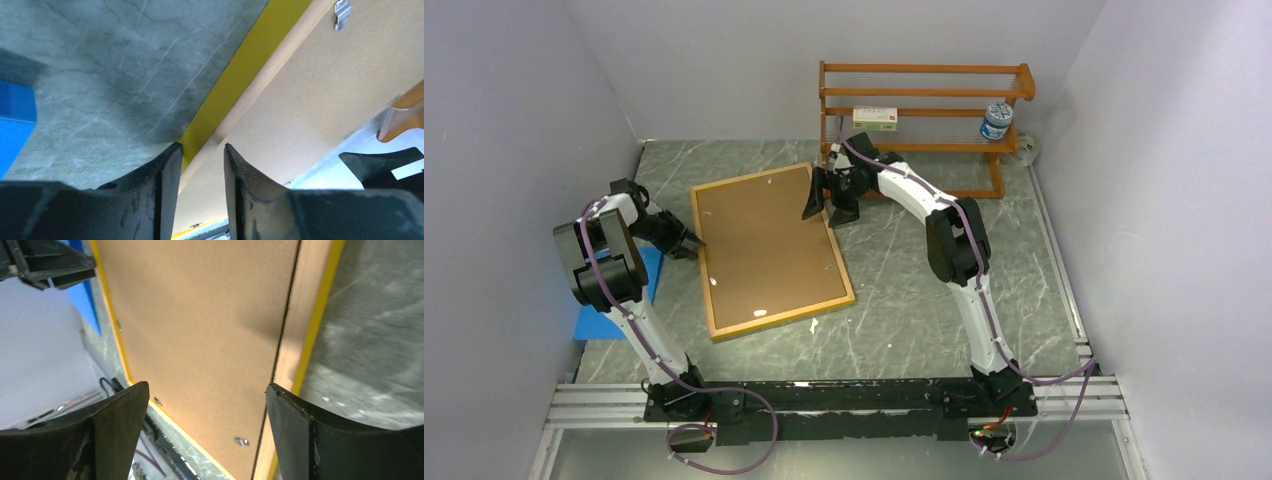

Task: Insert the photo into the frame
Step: Place the photo frame item in the photo frame, then move the photo frame to the center of the board.

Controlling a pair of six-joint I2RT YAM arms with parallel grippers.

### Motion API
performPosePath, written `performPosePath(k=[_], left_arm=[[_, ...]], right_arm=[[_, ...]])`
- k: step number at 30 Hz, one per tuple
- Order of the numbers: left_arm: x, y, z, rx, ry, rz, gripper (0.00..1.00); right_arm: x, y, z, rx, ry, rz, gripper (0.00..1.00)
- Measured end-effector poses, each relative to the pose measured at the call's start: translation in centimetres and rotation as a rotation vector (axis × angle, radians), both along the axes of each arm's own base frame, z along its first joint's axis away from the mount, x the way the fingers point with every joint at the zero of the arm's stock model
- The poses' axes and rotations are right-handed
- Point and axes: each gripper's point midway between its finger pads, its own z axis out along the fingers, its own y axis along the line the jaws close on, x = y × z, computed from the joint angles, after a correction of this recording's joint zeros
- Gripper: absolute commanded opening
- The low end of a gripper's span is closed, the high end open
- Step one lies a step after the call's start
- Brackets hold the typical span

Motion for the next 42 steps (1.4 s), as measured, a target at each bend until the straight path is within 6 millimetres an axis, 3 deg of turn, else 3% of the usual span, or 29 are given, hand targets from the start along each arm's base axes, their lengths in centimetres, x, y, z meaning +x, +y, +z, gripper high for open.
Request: performPosePath(k=[5, 11, 14, 25, 28, 34, 42], left_arm=[[0.2, -0.3, 0.0, 0.002, -0.006, -0.009, 0.51], [0.3, -0.5, 0.0, 0.004, -0.009, -0.015, 0.46], [0.2, -0.5, -0.1, 0.016, -0.002, -0.018, 0.39], [-1.0, -1.3, -0.5, 0.075, -0.017, -0.038, 0.21], [-2.1, -2.1, -0.5, 0.100, -0.011, -0.052, 0.17], [-5.5, -4.2, -0.4, 0.158, 0.024, -0.082, 0.15], [-10.1, -6.4, -0.4, 0.197, 0.066, -0.087, 0.23]], right_arm=[[0.8, -1.6, -0.5, -0.116, -0.060, -0.019, 0.96], [0.6, -3.2, -3.0, -0.233, -0.073, -0.032, 0.95], [-0.2, -3.5, -4.2, -0.261, -0.056, -0.024, 0.90], [-4.2, -3.0, -4.6, -0.269, -0.069, 0.037, 0.67], [-5.2, -4.1, -4.9, -0.293, -0.072, 0.025, 0.62], [-7.8, -6.2, -5.3, -0.395, -0.102, 0.018, 0.61], [-11.7, -7.8, -5.7, -0.578, -0.174, 0.061, 0.77]])
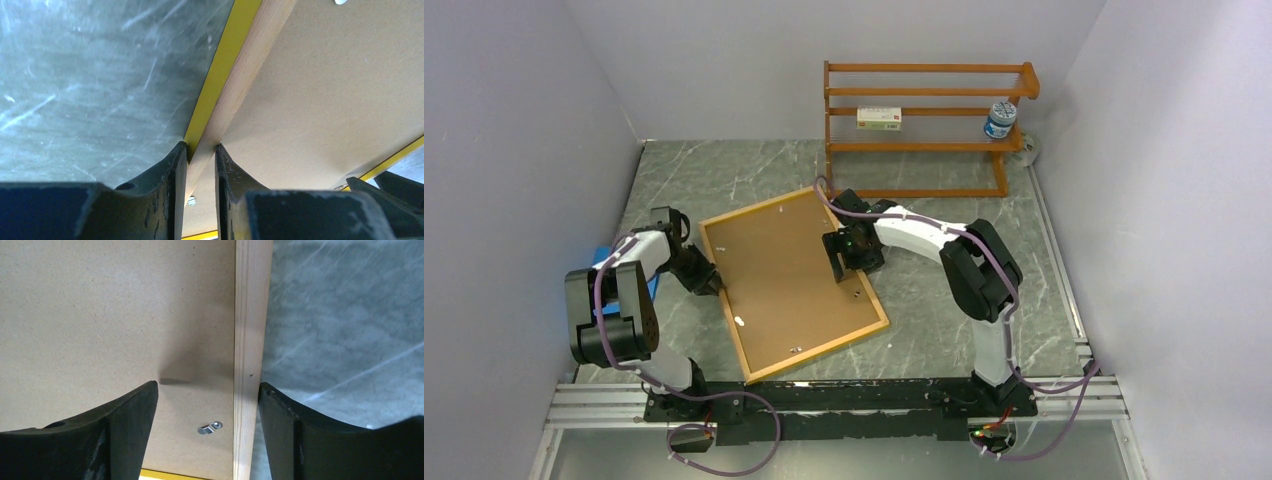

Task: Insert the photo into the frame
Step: Move the photo frame to the center of the board.

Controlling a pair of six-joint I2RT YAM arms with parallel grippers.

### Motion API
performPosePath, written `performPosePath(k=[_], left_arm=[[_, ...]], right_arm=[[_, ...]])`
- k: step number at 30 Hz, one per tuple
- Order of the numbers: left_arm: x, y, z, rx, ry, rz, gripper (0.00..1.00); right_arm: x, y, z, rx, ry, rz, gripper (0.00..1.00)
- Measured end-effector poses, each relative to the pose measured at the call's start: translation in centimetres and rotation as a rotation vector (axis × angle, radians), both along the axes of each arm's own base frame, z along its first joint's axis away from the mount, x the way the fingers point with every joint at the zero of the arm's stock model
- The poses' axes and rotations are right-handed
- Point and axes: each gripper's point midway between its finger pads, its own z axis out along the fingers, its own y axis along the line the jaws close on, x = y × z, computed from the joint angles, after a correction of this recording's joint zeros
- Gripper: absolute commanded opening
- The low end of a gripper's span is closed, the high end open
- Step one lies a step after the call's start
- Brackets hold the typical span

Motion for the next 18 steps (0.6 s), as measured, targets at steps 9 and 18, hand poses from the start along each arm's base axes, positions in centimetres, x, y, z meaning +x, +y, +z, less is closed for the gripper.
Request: performPosePath(k=[9, 18], left_arm=[[-0.9, -0.5, 0.0, -0.003, 0.021, 0.013, 0.29], [-0.9, -0.5, 0.0, -0.002, 0.023, 0.018, 0.29]], right_arm=[[-3.0, -2.0, 0.5, -0.089, -0.008, 0.009, 0.82], [-5.0, -4.3, -0.4, -0.156, 0.029, -0.024, 0.64]])
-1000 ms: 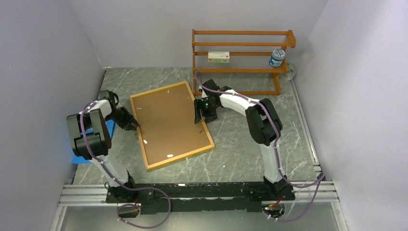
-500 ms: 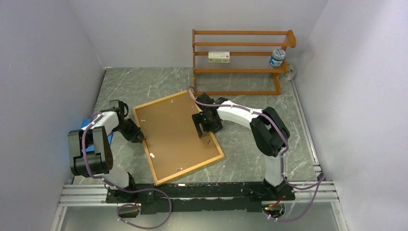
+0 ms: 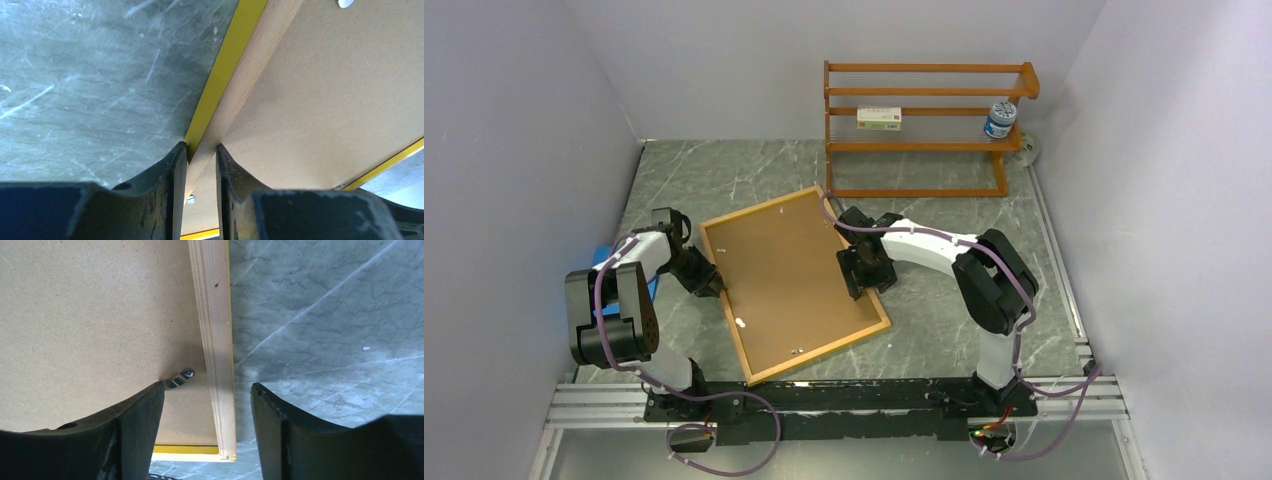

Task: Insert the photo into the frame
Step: Move the photo frame to the center of the board, then install the photo frame at the center of the board.

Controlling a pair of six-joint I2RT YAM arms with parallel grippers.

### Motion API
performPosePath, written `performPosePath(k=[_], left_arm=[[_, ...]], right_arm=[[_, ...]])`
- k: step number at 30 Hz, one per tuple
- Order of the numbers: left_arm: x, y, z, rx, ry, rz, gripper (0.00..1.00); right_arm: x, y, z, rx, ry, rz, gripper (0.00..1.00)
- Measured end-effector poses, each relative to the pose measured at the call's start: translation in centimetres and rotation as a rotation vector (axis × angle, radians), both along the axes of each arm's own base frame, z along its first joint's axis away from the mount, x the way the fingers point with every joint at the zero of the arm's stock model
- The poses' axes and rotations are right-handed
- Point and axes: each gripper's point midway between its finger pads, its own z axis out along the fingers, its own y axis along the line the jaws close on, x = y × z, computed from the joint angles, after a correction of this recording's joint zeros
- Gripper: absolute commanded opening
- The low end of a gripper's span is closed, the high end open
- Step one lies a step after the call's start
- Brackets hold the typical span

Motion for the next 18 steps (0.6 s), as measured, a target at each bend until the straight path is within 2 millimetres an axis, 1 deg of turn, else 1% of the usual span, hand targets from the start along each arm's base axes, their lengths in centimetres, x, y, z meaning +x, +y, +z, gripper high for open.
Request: performPosePath(k=[2, 6, 11, 14, 15, 16, 18], left_arm=[[0.0, 0.0, 0.0, 0.001, 0.000, 0.000, 0.29], [0.0, 0.0, 0.0, 0.001, -0.002, -0.001, 0.28], [0.0, -0.1, 0.0, -0.003, -0.005, -0.002, 0.28], [0.0, -0.1, 0.0, -0.003, -0.009, -0.002, 0.28], [0.0, -0.1, 0.0, -0.004, -0.010, -0.002, 0.28], [0.0, -0.1, 0.0, -0.004, -0.011, -0.002, 0.28], [0.1, -0.1, 0.0, -0.006, -0.013, -0.003, 0.28]], right_arm=[[0.1, 0.0, 0.0, -0.002, -0.003, -0.011, 0.61], [0.2, -0.1, 0.1, -0.013, -0.019, -0.026, 0.51], [0.3, -0.8, 0.3, -0.035, -0.043, -0.038, 0.44], [0.7, -1.4, 0.3, -0.059, -0.068, -0.049, 0.41], [0.8, -1.5, 0.3, -0.064, -0.073, -0.052, 0.40], [0.9, -1.6, 0.3, -0.069, -0.078, -0.056, 0.42], [1.0, -1.6, 0.4, -0.073, -0.084, -0.062, 0.51]])
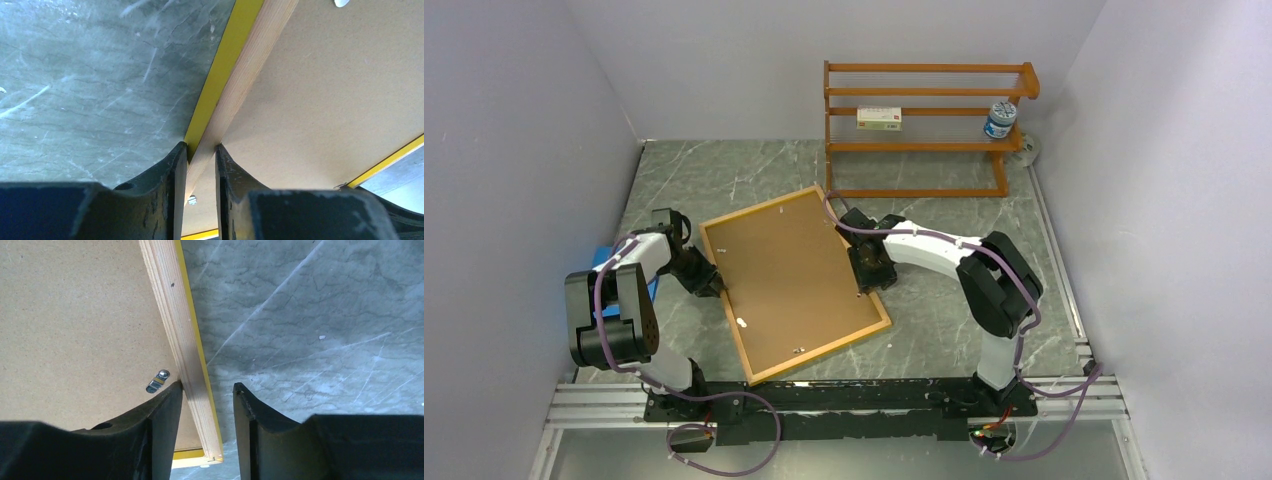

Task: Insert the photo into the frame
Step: Install the photo frame at the center of the board.

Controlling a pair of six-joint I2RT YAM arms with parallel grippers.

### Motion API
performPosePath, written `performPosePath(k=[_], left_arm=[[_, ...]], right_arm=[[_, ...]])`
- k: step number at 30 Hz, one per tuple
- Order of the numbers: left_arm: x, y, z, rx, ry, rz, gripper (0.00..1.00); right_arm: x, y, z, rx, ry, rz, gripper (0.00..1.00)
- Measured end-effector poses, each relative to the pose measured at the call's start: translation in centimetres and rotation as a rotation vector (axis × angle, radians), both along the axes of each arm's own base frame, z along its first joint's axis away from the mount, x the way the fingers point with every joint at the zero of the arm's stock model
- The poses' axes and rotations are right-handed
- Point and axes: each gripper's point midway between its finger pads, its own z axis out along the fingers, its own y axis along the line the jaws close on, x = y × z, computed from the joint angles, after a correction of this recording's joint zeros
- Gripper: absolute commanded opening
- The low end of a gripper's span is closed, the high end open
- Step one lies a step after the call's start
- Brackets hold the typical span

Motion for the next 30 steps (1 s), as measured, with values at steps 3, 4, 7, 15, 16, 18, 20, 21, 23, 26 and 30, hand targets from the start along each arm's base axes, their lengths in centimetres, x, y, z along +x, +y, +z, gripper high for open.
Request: performPosePath(k=[3, 4, 7, 15, 16, 18, 20, 21, 23, 26, 30], left_arm=[[0.0, 0.0, 0.0, 0.000, 0.000, 0.000, 0.28], [0.0, 0.0, 0.0, 0.000, 0.000, 0.000, 0.28], [0.0, 0.0, 0.0, 0.000, -0.001, 0.000, 0.28], [0.0, 0.0, 0.0, 0.000, -0.001, 0.000, 0.28], [0.0, 0.0, 0.0, 0.000, -0.001, 0.000, 0.28], [0.0, 0.0, 0.0, 0.000, -0.001, 0.000, 0.28], [0.0, 0.0, 0.0, 0.000, -0.001, 0.000, 0.28], [0.0, 0.0, 0.0, 0.000, -0.001, 0.000, 0.28], [0.0, 0.0, 0.0, 0.000, -0.001, -0.001, 0.28], [0.0, 0.0, 0.0, -0.001, -0.001, -0.001, 0.28], [0.0, 0.0, 0.0, -0.001, -0.002, -0.001, 0.28]], right_arm=[[0.1, 0.0, 0.1, -0.003, -0.006, -0.001, 0.61], [0.1, 0.0, 0.1, 0.000, -0.008, 0.000, 0.64], [0.2, 0.4, 0.7, 0.022, -0.018, 0.004, 0.70], [0.0, 1.2, 1.1, 0.060, -0.016, 0.005, 0.70], [-0.1, 1.3, 1.0, 0.057, -0.013, 0.005, 0.70], [-0.3, 1.4, 0.7, 0.050, -0.006, 0.008, 0.69], [-0.4, 1.5, 0.2, 0.040, 0.004, 0.012, 0.66], [-0.5, 1.5, 0.0, 0.035, 0.008, 0.013, 0.65], [-0.5, 1.6, -0.1, 0.032, 0.014, 0.009, 0.61], [-0.6, 1.7, -0.1, 0.033, 0.014, 0.002, 0.53], [-0.5, 1.7, -0.1, 0.027, 0.013, -0.005, 0.44]])
